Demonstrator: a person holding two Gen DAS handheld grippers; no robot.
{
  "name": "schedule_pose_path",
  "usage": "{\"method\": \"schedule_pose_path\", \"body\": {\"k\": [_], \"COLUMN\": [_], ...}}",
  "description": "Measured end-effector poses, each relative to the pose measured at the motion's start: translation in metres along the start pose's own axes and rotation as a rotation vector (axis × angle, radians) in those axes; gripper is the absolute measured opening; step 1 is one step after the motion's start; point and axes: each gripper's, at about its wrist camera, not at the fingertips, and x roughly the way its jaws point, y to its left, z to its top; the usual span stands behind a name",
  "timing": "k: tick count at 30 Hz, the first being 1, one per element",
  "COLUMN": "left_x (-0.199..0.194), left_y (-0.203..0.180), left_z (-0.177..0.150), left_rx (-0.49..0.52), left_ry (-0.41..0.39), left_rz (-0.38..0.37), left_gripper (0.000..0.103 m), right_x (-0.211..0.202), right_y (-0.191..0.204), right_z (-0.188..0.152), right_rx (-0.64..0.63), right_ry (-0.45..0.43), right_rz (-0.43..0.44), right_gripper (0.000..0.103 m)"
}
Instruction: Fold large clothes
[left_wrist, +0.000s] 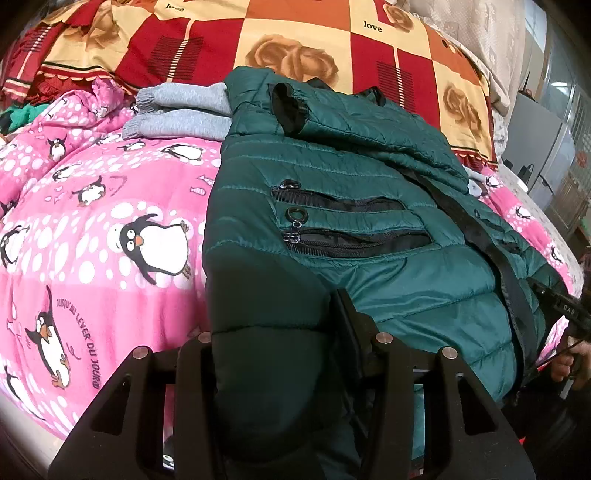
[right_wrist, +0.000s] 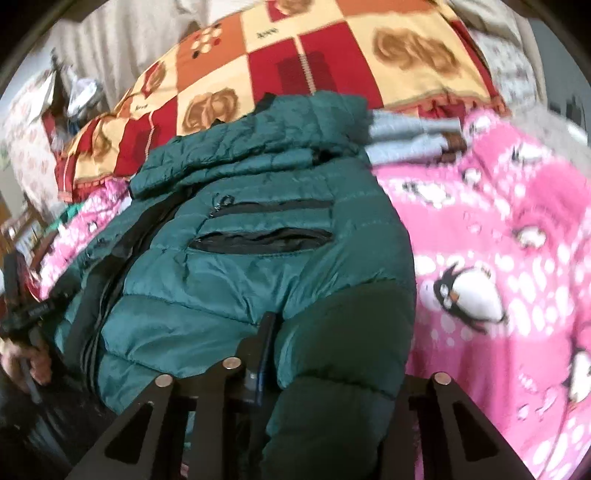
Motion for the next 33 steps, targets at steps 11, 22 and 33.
{"method": "schedule_pose_path", "body": {"k": [11, 22, 33], "left_x": [0.000, -0.012, -0.071], "left_y": [0.000, 0.002, 0.009], "left_z": [0.000, -0.002, -0.022], "left_rx": [0.000, -0.014, -0.036], "left_ry": [0.000, 0.004, 0.048], "left_rz": [0.000, -0.033, -0.091], "left_gripper": [0.044, 0.023, 0.020], "right_x": [0.001, -0.014, -0.064], "right_y": [0.007, 0.009, 0.019], "right_z": [-0.002, 0.001, -0.020], "right_rx": [-0.031, 0.001, 0.061], "right_ry": [-0.021, -0.046, -0.072], "right_rz": [-0.043, -0.033, 0.053], "right_gripper": [0.025, 0.020, 0.019]}}
